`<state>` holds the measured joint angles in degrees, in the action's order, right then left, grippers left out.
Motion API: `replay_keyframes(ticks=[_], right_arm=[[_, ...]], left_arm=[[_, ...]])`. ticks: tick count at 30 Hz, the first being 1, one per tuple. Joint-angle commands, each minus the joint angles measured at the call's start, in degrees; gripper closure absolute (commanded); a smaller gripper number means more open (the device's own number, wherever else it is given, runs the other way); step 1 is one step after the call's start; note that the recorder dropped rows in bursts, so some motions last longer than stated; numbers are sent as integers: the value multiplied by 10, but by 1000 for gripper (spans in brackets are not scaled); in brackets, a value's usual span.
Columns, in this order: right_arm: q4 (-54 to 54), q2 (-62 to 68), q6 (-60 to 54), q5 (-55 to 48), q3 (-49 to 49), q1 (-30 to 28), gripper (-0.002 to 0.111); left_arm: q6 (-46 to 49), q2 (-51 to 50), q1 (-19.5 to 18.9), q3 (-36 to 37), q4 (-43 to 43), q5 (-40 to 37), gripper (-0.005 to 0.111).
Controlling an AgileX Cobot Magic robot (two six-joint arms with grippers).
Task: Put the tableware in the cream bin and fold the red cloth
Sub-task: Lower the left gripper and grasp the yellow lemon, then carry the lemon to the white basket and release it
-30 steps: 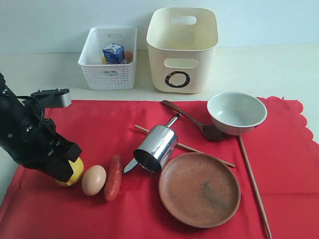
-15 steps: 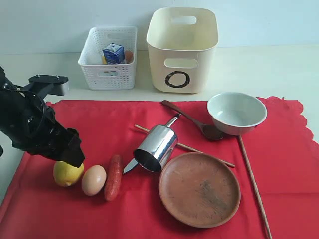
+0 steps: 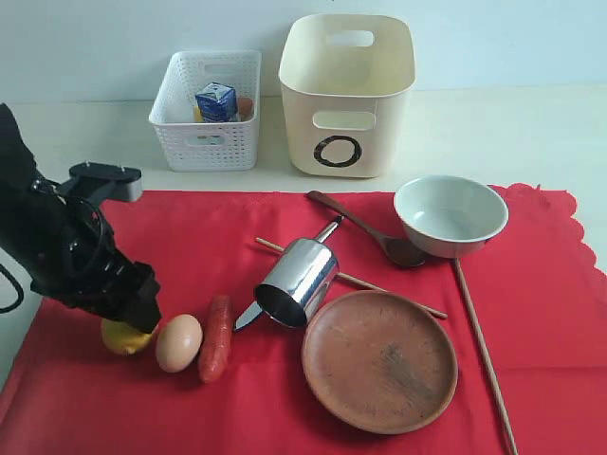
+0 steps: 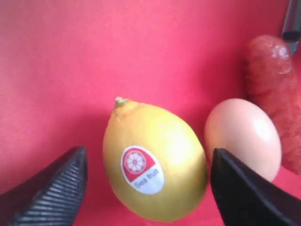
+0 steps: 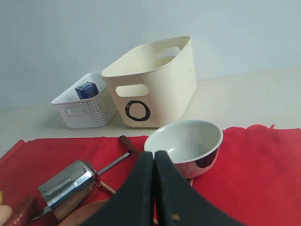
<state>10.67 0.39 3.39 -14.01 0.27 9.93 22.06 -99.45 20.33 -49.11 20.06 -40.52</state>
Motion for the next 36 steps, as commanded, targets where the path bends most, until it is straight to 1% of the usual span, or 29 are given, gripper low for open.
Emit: replay_keyframes(ticks=[1,2,4,5,8,12,20,24,29,33,36], right_arm=[[-1,-4,-4,3,-3,0,108],[-1,-4,-4,3,-3,0,108],[-1,-4,-4,3,-3,0,108],[-1,-4,-4,3,-3,0,108],[-1,-4,-4,5,-3,0,108],[-1,-4,-4,4,-3,0,108],[-1,-4,-4,4,-3,0,108],[-1,-4,-4,4,-3,0,108],[-1,-4,-4,4,-3,0,108],[-1,-4,-4,4,-3,0,108],[-1,-4,-4,4,-3,0,108]], left_arm=[[-14,-37,3,-4,-8,4,40],[-16,-44,3,-4,-10,4,43],[-16,-53,3,-4,-12,5,53],[-16,-57,3,-4,-12,4,57],[-16,-62,3,-4,-10,2,77],[-16,-62,3,-4,-8,-8,106],[-16,-53,3,-8,-11,-34,107],[-16,-33,3,-40,-10,-69,107],[-16,-11,3,-107,-10,-117,107],[-16,-3,3,-161,-10,-107,107],[-14,-3,3,-188,-10,-60,107]])
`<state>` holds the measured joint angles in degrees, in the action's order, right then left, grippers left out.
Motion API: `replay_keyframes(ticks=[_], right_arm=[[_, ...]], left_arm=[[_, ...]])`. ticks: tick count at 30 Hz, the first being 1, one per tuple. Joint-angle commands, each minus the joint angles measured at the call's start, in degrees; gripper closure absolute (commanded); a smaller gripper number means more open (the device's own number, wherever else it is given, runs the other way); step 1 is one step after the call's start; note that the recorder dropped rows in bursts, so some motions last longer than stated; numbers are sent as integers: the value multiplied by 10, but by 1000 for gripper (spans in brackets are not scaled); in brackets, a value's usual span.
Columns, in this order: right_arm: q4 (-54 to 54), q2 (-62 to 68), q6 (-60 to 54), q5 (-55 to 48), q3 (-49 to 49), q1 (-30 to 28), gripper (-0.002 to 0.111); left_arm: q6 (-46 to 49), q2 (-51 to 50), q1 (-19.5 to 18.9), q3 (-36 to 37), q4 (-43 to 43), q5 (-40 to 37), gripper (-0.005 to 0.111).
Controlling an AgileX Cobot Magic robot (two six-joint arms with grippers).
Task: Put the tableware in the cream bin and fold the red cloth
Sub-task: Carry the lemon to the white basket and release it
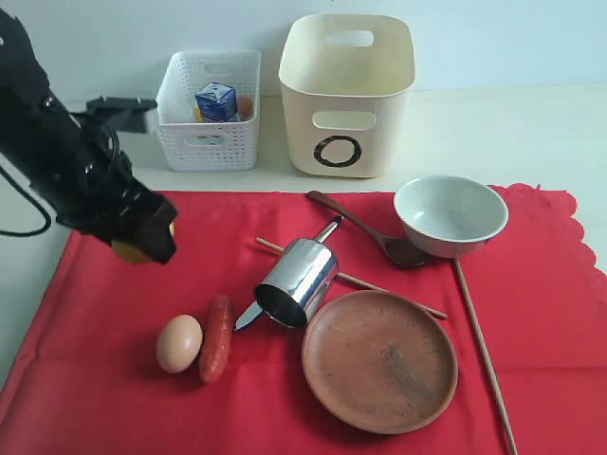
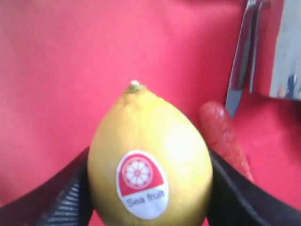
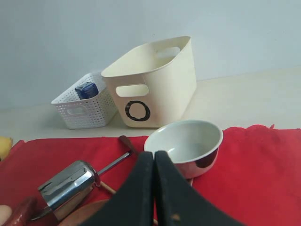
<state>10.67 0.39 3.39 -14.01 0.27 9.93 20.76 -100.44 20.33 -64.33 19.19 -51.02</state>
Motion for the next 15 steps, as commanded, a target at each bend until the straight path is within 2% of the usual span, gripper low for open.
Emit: replay_keyframes(ticks=[1,7,15], right_arm=[[-1,-4,-4,4,-3,0,108],[-1,-4,-4,4,-3,0,108],[-1,-4,-4,4,-3,0,108]], left_arm=[[0,7,3,-39,-1,73,107],[0,7,3,-40,-6,267,107],[0,-18,3,-40,-6,469,107]])
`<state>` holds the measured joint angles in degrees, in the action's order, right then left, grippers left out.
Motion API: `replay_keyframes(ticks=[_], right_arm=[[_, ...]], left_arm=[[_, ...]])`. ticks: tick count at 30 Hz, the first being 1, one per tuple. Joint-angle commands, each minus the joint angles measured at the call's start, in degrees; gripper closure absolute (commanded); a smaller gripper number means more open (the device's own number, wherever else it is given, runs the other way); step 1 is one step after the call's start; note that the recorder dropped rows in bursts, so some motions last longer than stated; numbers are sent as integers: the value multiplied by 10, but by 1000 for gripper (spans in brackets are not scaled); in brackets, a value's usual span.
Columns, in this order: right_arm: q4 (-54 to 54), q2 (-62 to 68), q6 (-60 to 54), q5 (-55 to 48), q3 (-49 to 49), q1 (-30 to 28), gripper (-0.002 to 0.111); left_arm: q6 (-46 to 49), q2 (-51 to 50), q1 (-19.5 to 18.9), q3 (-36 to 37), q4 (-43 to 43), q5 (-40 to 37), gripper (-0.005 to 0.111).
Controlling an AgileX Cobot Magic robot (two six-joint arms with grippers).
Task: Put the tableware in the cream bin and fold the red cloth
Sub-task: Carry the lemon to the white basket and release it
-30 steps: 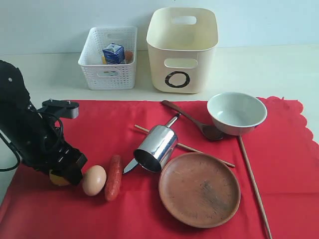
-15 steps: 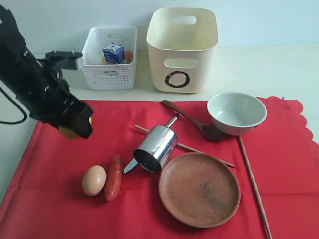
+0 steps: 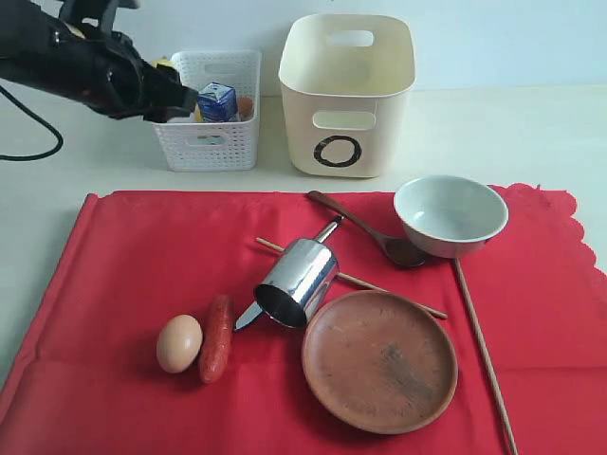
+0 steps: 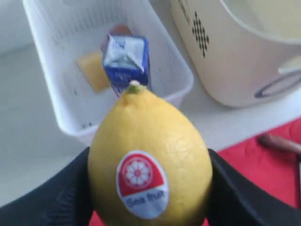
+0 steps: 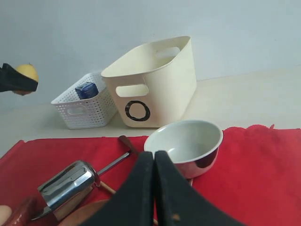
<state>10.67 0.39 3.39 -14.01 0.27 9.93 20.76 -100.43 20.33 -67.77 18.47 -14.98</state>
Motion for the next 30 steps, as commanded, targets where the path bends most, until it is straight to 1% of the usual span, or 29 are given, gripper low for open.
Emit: replay_keyframes(ticks=[1,7,11,13,18,20,21,23,27,30], right_arm=[[-1,-4,-4,4,-3,0,108],[-1,-4,-4,4,-3,0,108],[-1,-4,-4,4,-3,0,108],[-1,-4,-4,4,-3,0,108],[-1,-4,-4,4,-3,0,108],[-1,-4,-4,4,-3,0,108],[-1,-4,-4,4,-3,0,108],[-1,-4,-4,4,-3,0,108],[-1,-4,-4,4,-3,0,108],[-1,-4,-4,4,-3,0,108]], left_arm=[[0,-29,3,-6,1,135,107],[-2,-99,3,-6,4,275,107],[-2,-141,3,-6,4,336,107],[-2,-161,3,-9,4,348,107],[-2,-196,3,-35,4,338,106],[-2,-205,3,-45,10,332,101],[-2,-209,3,-50,15,331,96],[-2,-216,3,-56,18,331,84],[-2,-220,3,-59,20,329,57],[-2,-220,3,-59,20,329,44]])
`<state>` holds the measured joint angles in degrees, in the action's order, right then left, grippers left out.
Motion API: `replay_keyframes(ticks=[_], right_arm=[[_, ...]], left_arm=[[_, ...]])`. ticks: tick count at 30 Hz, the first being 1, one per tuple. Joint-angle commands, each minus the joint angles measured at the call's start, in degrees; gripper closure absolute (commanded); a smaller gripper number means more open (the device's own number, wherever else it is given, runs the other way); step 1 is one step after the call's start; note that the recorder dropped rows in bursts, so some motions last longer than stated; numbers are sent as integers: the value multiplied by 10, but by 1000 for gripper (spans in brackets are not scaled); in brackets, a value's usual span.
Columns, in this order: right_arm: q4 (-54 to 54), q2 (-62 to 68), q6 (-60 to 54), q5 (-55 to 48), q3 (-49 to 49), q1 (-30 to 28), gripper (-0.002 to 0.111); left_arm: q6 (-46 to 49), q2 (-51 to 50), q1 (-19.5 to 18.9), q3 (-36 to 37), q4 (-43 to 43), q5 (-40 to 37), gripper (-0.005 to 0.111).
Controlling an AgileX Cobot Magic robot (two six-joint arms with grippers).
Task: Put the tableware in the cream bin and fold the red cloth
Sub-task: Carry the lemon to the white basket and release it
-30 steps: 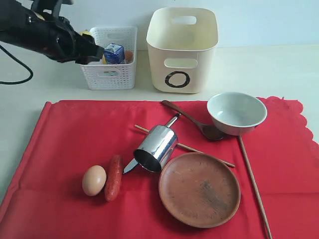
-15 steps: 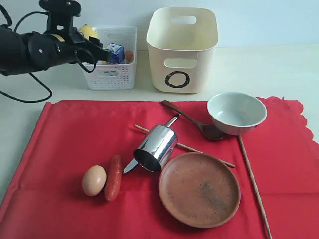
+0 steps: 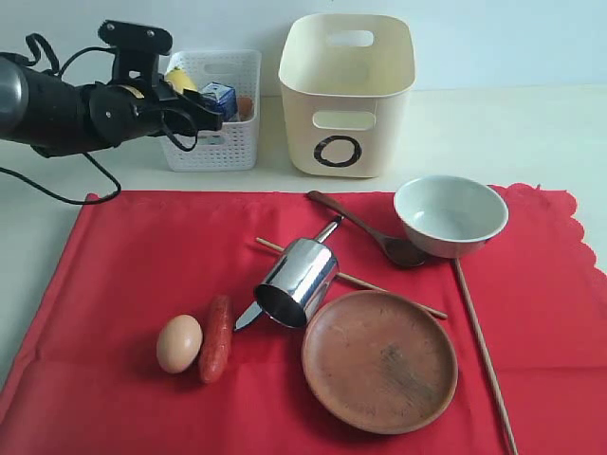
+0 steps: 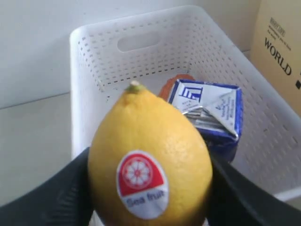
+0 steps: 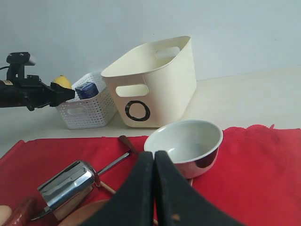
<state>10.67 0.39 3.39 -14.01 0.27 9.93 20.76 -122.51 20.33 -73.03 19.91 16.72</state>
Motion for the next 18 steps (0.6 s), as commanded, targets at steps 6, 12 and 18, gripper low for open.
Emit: replay_keyframes(ticks=[6,12,18], right_arm=[[-1,-4,-4,4,-3,0,108],[-1,-4,-4,4,-3,0,108],[-1,-4,-4,4,-3,0,108]], left_arm=[[-2,1,3,-6,6,8,31],[-2,5,3,-6,6,-9,30],[-2,39,3,-6,6,-70,30]])
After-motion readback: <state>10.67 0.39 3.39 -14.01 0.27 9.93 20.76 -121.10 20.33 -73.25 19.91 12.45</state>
